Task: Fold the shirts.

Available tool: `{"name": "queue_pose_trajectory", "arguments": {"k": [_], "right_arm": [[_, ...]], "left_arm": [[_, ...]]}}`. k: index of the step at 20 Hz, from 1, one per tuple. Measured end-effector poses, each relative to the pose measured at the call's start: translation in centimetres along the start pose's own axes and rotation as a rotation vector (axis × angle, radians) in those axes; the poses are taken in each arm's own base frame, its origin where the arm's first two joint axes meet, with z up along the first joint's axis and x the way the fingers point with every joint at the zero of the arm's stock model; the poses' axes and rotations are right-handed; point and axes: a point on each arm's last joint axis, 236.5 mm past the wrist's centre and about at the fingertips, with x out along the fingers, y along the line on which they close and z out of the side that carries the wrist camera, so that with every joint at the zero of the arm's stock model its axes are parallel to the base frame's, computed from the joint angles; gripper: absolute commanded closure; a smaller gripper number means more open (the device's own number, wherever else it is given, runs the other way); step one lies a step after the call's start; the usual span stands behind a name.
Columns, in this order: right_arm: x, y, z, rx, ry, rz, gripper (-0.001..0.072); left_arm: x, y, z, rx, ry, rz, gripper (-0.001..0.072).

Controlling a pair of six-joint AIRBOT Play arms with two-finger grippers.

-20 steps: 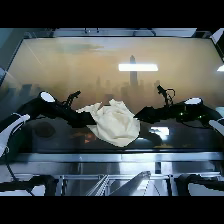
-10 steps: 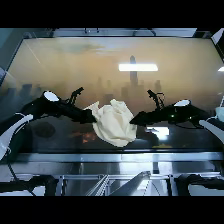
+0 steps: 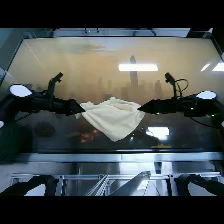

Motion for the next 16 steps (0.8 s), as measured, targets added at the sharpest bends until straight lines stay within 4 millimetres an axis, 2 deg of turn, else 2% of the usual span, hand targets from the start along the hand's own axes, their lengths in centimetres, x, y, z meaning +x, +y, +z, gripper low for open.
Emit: {"name": "queue_pose_trajectory", "arguments": {"k": [2, 3, 6, 8, 10, 11, 13, 15, 16], "right_arm": [[-1.9, 2.9, 1.4, -0.069, -0.071, 0.020, 0.0692], [-3.1, 5.1, 2.3, -0.117, -0.121, 0.039, 0.0693], [-6.7, 13.6, 4.0, -0.304, -0.266, 0.117, 0.0692], [-9.5, 19.8, 3.9, -0.465, -0.363, 0.152, 0.0693], [-11.9, 24.5, 3.4, -0.607, -0.468, 0.131, 0.0692], [-12.9, 25.9, 3.3, -0.660, -0.519, 0.100, 0.0692], [-14.0, 26.4, 3.3, -0.695, -0.566, 0.026, 0.0692], [-13.9, 24.8, 4.1, -0.668, -0.562, -0.035, 0.0692], [-13.5, 23.3, 4.6, -0.638, -0.540, -0.060, 0.0691]], "left_arm": [[-2.5, -2.5, 0.2, 0.029, -0.051, -0.052, 0.0684], [-4.0, -4.3, 0.5, 0.060, -0.094, -0.090, 0.0684], [-8.9, -11.3, 1.3, 0.189, -0.248, -0.225, 0.0684], [-12.4, -16.3, 1.1, 0.302, -0.328, -0.289, 0.0683], [-15.7, -20.8, 0.3, 0.416, -0.398, -0.324, 0.0683], [-16.9, -22.4, 0.1, 0.455, -0.426, -0.332, 0.0683], [-18.3, -24.0, -0.1, 0.486, -0.448, -0.325, 0.0682], [-17.8, -23.4, 0.2, 0.458, -0.411, -0.310, 0.0683], [-17.0, -22.6, 0.5, 0.428, -0.373, -0.306, 0.0682]]}}
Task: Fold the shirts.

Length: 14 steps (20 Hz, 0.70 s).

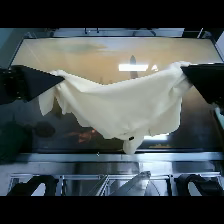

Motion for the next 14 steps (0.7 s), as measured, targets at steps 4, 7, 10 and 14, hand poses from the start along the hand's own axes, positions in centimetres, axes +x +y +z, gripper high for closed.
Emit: {"name": "queue_pose_trajectory", "arguments": {"k": [4, 7, 10, 14], "right_arm": [[3.1, -8.1, -5.1, 0.191, 0.158, -0.080, 0.0692], [6.1, -15.3, -11.0, 0.354, 0.278, -0.133, 0.0615], [8.7, -21.0, -16.2, 0.499, 0.319, -0.162, 0.0272], [8.7, -24.8, -16.9, 0.588, 0.291, -0.146, 0.0279]], "left_arm": [[3.9, 6.8, -3.6, -0.216, 0.165, 0.004, 0.0685], [7.3, 14.0, -7.0, -0.357, 0.253, 0.034, 0.0590], [9.7, 20.9, -9.5, -0.467, 0.287, 0.081, -0.0002], [10.3, 26.3, -9.8, -0.537, 0.311, 0.079, -0.0003]]}}
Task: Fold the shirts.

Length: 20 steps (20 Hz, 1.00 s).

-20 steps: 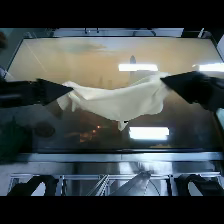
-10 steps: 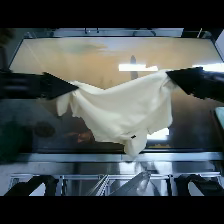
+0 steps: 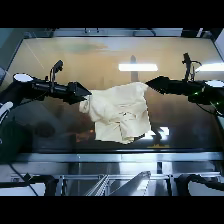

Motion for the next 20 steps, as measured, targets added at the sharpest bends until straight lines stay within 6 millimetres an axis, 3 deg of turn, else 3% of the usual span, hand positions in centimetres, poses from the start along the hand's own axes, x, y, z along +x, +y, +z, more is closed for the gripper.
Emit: {"name": "queue_pose_trajectory", "arguments": {"k": [3, 4, 10, 12, 13, 16, 20], "right_arm": [[-2.2, -1.0, -0.6, 0.007, 0.050, 0.007, 0.0296], [-2.9, -1.5, -1.9, 0.027, 0.096, -0.003, 0.0352], [-4.7, -3.7, -13.9, 0.249, 0.337, -0.051, 0.0338], [-5.0, -4.1, -17.1, 0.326, 0.376, -0.065, 0.0239], [-5.0, -4.5, -18.2, 0.349, 0.385, -0.076, 0.0230], [-5.0, -5.1, -20.6, 0.393, 0.404, -0.108, 0.0230], [-4.0, -5.9, -21.8, 0.387, 0.412, -0.163, 0.0231]], "left_arm": [[-0.5, 1.1, -0.1, -0.019, 0.066, -0.016, -0.0001], [-0.4, 1.4, -0.7, -0.025, 0.098, -0.013, 0.0000], [3.8, 2.0, -8.7, -0.058, 0.364, 0.034, 0.0000], [5.3, 2.1, -10.5, -0.057, 0.413, 0.056, 0.0000], [6.1, 2.2, -11.0, -0.046, 0.425, 0.073, 0.0000], [8.3, 2.5, -10.9, -0.022, 0.427, 0.112, 0.0014], [11.4, 2.7, -9.5, 0.001, 0.439, 0.137, 0.0016]]}}
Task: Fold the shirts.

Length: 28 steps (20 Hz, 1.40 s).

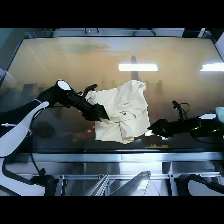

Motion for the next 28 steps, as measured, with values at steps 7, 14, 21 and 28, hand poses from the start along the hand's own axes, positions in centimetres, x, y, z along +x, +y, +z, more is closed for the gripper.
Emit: {"name": "queue_pose_trajectory", "arguments": {"k": [7, 14, 21, 28], "right_arm": [[2.0, 0.0, 2.8, -0.013, -0.124, -0.054, 0.0681], [0.2, 1.2, 5.7, -0.090, -0.219, -0.053, 0.0692], [-14.5, 7.6, 12.7, -0.305, -0.453, -0.173, 0.0692], [-31.0, 27.9, 9.9, -0.794, -0.875, -0.253, 0.0692]], "left_arm": [[2.9, -0.2, 2.7, -0.017, 0.093, -0.014, 0.0370], [0.1, -3.2, 4.9, 0.074, 0.094, -0.034, 0.0685], [-15.9, -13.8, 7.1, 0.298, -0.263, -0.101, 0.0685], [-33.7, -29.9, -1.9, 0.686, -0.762, -0.053, 0.0683]]}}
